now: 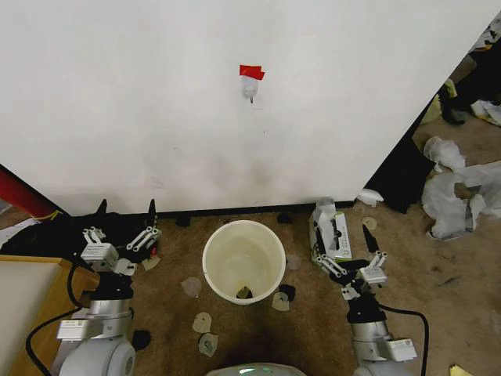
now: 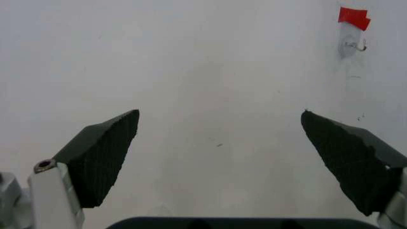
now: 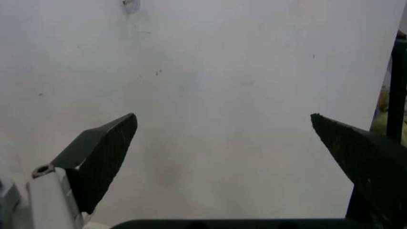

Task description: Place the garbage bag over the trash bin.

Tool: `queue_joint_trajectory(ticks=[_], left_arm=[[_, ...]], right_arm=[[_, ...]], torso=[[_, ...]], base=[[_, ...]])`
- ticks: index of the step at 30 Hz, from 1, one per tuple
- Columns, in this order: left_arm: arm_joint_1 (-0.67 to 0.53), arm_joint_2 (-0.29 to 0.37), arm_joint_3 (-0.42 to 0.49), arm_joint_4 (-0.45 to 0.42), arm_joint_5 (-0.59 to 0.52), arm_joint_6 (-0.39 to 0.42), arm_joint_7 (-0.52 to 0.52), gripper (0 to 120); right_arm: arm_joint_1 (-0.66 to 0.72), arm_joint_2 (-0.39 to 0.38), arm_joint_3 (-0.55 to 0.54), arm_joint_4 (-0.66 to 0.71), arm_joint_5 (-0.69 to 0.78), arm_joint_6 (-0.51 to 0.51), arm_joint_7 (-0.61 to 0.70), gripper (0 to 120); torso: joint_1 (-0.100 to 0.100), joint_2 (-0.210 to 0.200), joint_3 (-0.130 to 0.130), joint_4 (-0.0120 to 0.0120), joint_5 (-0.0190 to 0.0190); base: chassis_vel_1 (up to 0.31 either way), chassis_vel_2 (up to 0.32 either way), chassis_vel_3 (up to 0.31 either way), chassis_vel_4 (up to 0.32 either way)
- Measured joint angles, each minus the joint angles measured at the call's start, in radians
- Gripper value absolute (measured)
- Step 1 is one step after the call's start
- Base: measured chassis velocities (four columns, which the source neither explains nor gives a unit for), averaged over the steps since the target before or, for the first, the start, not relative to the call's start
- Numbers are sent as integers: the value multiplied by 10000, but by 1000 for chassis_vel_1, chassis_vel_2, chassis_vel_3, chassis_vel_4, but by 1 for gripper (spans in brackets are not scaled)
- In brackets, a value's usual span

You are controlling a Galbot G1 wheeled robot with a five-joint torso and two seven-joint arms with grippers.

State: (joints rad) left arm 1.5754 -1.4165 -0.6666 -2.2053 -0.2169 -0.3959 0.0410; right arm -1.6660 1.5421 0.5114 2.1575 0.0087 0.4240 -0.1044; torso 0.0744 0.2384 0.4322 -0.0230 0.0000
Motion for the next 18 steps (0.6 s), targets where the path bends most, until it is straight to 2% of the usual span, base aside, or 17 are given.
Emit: queue_joint_trajectory(ticks=[6,18], left_arm=[[47,-165,9,59,234,-62,9,100],[53,-220,-13,81,324,-94,21,100]], right_arm=[[120,-34,-19,-132,-187,-229,426,100],[241,-164,-3,-143,-116,-643,397,100]], torso=[[0,0,0,0,1],[0,0,0,0,1]], base=[[0,0,0,0],[0,0,0,0]])
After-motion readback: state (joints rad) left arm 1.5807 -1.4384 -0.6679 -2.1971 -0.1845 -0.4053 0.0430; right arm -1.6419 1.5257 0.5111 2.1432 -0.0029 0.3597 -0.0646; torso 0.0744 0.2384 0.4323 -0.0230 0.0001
